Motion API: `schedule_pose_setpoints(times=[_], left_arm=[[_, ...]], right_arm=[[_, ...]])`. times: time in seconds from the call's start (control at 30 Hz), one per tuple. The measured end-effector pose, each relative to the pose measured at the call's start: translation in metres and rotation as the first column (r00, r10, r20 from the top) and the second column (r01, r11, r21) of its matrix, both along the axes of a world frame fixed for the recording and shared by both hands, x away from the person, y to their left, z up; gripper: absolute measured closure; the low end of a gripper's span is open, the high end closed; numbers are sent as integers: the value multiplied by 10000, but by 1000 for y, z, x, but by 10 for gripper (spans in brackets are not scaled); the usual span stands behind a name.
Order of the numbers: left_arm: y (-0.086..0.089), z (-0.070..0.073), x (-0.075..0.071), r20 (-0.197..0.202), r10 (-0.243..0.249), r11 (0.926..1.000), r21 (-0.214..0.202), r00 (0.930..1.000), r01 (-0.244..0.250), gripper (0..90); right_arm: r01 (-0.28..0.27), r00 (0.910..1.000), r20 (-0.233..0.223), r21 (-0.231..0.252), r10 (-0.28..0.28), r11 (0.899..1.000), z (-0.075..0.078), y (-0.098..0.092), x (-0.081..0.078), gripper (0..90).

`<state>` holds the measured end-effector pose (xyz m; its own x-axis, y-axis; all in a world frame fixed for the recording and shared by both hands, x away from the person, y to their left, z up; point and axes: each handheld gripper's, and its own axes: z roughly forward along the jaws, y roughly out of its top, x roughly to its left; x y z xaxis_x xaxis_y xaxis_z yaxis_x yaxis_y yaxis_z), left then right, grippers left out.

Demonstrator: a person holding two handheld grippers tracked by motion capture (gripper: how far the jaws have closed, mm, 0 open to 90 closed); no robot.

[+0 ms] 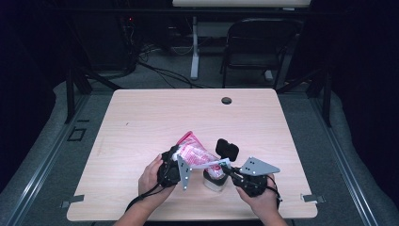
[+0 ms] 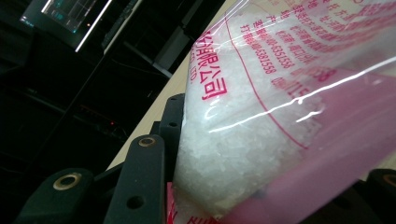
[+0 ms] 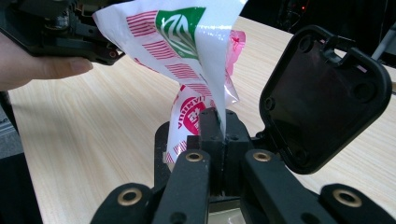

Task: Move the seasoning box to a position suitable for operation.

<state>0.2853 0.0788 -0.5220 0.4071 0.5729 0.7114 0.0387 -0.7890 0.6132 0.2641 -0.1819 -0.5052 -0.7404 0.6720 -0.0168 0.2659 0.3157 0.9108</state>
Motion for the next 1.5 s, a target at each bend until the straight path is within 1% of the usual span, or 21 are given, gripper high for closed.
schedule_pose_setpoints(times=[0.03, 0.13, 0.23, 0.3, 0.43, 0.47, 0.5, 0.6, 0.63, 0.73, 0.77, 0.9, 0.93, 1.03, 1.23, 1.37, 1.5], left_arm=[[0, 0, 0, 18, 5, 10000, 69, 10000, -5, 657], [0, 0, 0, 50, 14, 10000, 90, 10000, -15, 658], [-1, 0, 0, 40, 24, 10000, 37, 10000, -25, 658], [-1, 0, 0, 68, 39, 9999, 130, 10000, -40, 658], [-3, 0, 0, 194, 12, 9999, 163, 9998, -16, 658], [-3, 1, 0, 268, 15, 9997, 243, 9996, -21, 658], [-3, 0, -1, 268, 16, 9998, 222, 9996, -22, 658], [-4, 1, -1, 471, 2, 9990, 437, 9989, -23, 658], [-4, 1, -1, 491, -1, 9990, 435, 9988, -20, 658], [-6, 1, -2, 551, -9, 9987, 506, 9985, -19, 659], [-6, 1, -2, 607, -26, 9984, 567, 9982, -8, 659], [-6, 1, -2, 634, -47, 9983, 588, 9980, 9, 659], [-7, 0, -2, 691, -47, 9982, 605, 9976, 5, 659], [-7, 0, -2, 692, -49, 9979, 642, 9976, 4, 659], [-7, -1, -1, 847, -167, 9975, 694, 9963, 108, 659], [-6, -1, -1, 854, -226, 9966, 806, 9961, 157, 660], [-6, -1, -1, 980, -286, 9955, 924, 9948, 195, 660]], right_arm=[[17, 10000, 28, 17, -17, 10000, -1, 0, 0, 900], [19, 10000, 15, -38, -19, 10000, -2, 1, 1, 900], [96, 9999, 54, -126, -96, 9999, -2, 1, 1, 900], [172, 9998, 76, -202, -170, 9996, -2, 1, 2, 900], [239, 9997, 56, -140, -239, 9996, -3, 0, 2, 900], [264, 9996, 69, -70, -263, 9996, -3, 0, 2, 900], [296, 9995, 103, -153, -295, 9994, -3, -1, 2, 900], [355, 9991, 230, -166, -351, 9992, -1, -1, 0, 893], [343, 9991, 249, -175, -339, 9993, 0, -1, -1, 891], [356, 9990, 267, -5, -356, 9994, 1, -2, -2, 886], [364, 9990, 270, -50, -362, 9993, 2, -3, -2, 883], [355, 9990, 265, 17, -355, 9994, 2, -4, -2, 879], [356, 9990, 267, 17, -356, 9994, 2, -4, -2, 880], [385, 9989, 280, -28, -384, 9993, 2, -3, -2, 885], [380, 9989, 283, -34, -379, 9993, 2, -4, -3, 891], [401, 9989, 253, -60, -399, 9992, 2, -4, -4, 894], [402, 9989, 261, -2, -402, 9992, 1, -3, -5, 897]])
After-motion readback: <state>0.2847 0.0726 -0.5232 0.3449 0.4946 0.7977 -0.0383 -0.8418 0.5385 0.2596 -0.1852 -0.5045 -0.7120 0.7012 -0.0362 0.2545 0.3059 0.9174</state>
